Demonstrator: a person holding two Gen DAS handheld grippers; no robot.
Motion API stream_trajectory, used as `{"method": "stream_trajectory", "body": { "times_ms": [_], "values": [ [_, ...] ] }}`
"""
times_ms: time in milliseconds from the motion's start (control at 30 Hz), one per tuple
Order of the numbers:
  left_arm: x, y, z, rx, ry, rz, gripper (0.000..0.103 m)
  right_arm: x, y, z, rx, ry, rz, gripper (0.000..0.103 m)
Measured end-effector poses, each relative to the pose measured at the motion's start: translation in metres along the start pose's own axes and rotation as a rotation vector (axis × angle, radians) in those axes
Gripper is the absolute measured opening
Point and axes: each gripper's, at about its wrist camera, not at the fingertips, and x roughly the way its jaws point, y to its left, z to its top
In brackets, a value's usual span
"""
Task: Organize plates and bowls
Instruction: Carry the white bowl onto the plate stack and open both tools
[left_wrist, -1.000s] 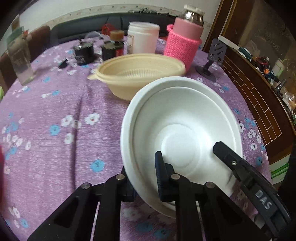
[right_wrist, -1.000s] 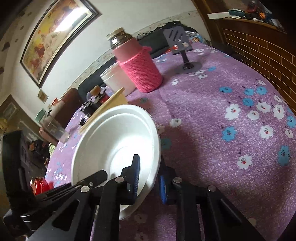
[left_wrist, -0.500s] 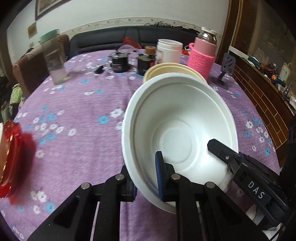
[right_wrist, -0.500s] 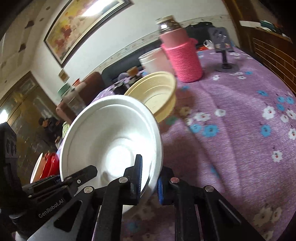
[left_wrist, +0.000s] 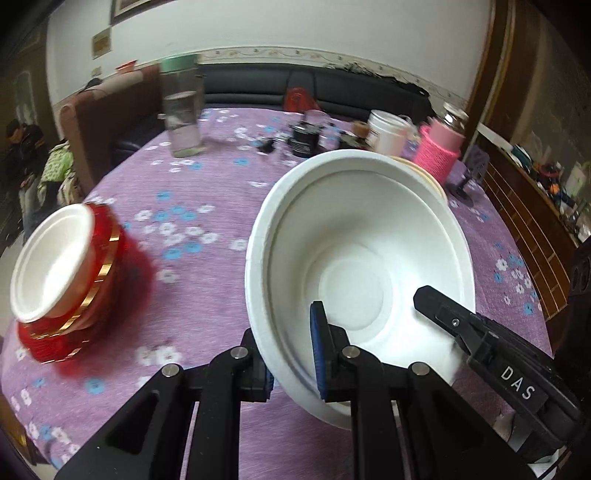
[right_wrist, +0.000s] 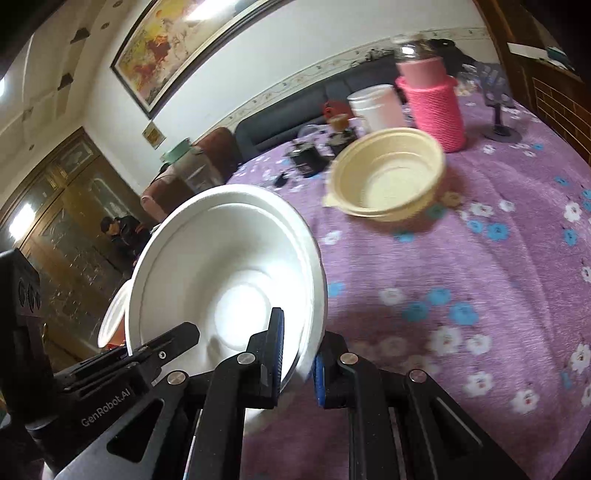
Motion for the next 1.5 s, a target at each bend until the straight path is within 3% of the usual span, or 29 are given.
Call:
{"method": "stream_trajectory", "body": {
  "times_ms": [467,767,1100,1500],
  "values": [
    [-0.056,0.137,0.015,-0.212,-0.083,0.098,0.016,0.055,0.144,0.007,-0.172,0.059,0.082,0.016],
    [-0.058,0.204,0.032,-0.197,-0.059,0.259,0.018,0.116,0.225,0.012,-0.229,0.145,0.113,0.016],
    [-0.034,0.238,0.027,-0.197,0.004,0.316,0.018,0.155,0.244,0.001,-0.244,0.234,0.062,0.016],
    [-0.050,0.266,0.020,-0.276,-0.032,0.303,0.044,0.162,0.248,0.000,-0.261,0.235,0.014,0.016]
  ]
}}
